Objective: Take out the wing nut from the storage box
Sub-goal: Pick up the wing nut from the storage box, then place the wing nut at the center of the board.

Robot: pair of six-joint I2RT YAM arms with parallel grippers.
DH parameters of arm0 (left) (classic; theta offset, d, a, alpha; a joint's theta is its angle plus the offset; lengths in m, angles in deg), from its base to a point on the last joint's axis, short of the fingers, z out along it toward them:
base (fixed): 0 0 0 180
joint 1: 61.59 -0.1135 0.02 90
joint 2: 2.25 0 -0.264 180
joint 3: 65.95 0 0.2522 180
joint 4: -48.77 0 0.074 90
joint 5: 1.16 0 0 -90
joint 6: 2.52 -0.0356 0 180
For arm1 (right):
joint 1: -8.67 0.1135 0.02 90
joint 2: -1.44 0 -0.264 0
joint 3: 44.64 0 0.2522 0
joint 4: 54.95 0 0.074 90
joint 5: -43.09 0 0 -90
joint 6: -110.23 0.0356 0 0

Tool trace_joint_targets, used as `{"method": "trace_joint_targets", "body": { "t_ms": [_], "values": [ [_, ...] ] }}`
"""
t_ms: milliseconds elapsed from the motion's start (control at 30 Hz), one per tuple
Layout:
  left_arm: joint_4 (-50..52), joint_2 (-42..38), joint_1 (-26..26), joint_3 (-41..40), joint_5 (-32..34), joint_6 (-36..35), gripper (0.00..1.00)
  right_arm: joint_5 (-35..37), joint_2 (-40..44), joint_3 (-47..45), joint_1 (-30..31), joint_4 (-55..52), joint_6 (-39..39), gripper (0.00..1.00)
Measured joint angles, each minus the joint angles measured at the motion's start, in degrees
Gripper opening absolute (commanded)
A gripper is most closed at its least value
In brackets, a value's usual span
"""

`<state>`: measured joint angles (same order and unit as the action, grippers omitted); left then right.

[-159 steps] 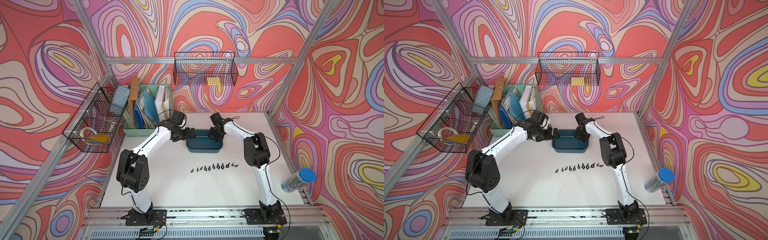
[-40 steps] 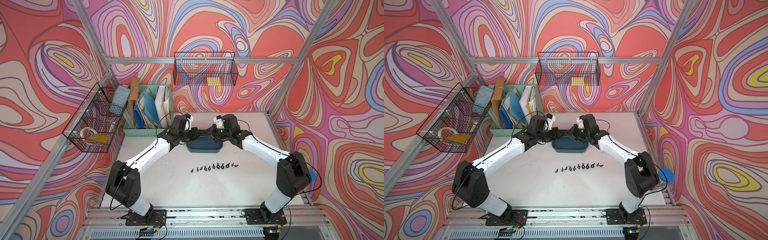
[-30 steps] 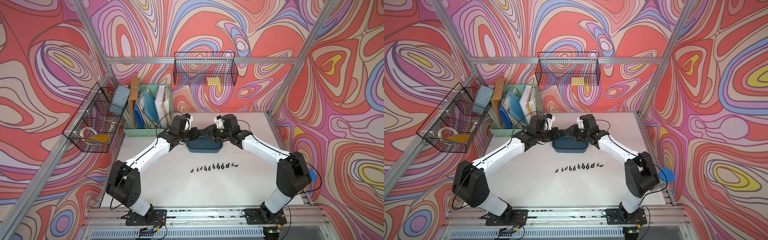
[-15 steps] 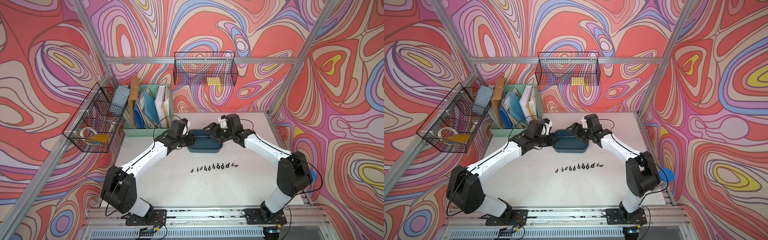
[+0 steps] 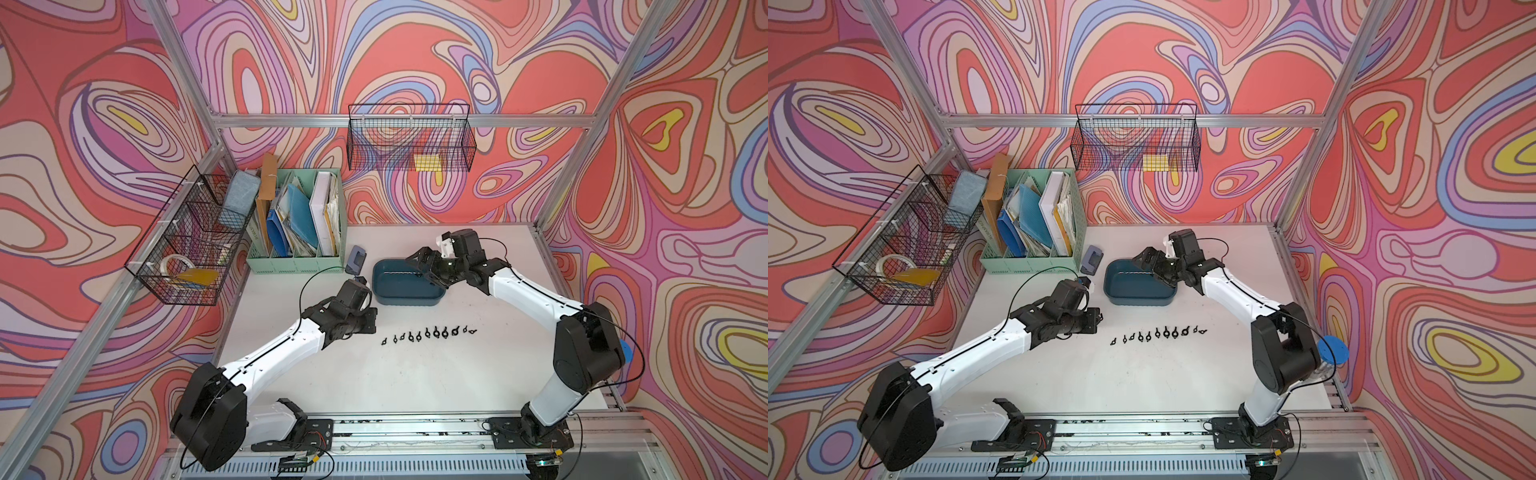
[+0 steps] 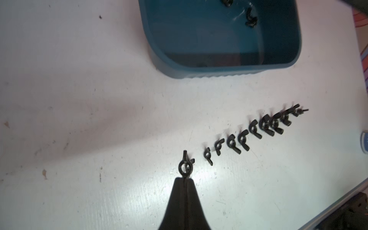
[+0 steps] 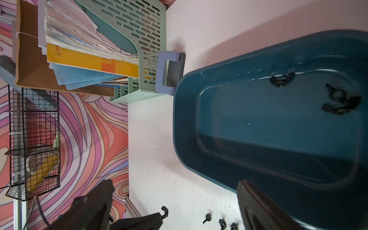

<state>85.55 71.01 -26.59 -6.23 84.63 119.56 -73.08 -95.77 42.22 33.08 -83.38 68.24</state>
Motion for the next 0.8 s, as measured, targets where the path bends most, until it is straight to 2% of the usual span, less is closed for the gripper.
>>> {"method": "trace_joint_targets", "body": {
  "t_ms": [300,800],
  "values": [
    [-1.7,1.7,5.1,-6.0,2.3,2.5,0.00,-0.3,-0.9,0.0,0.0,-0.9,-0.5,0.98],
    [-5.7,8.9,5.9,-5.9,2.5,2.9,0.00,-0.4,-0.9,0.0,0.0,-1.6,-0.5,0.98]
  ]
}}
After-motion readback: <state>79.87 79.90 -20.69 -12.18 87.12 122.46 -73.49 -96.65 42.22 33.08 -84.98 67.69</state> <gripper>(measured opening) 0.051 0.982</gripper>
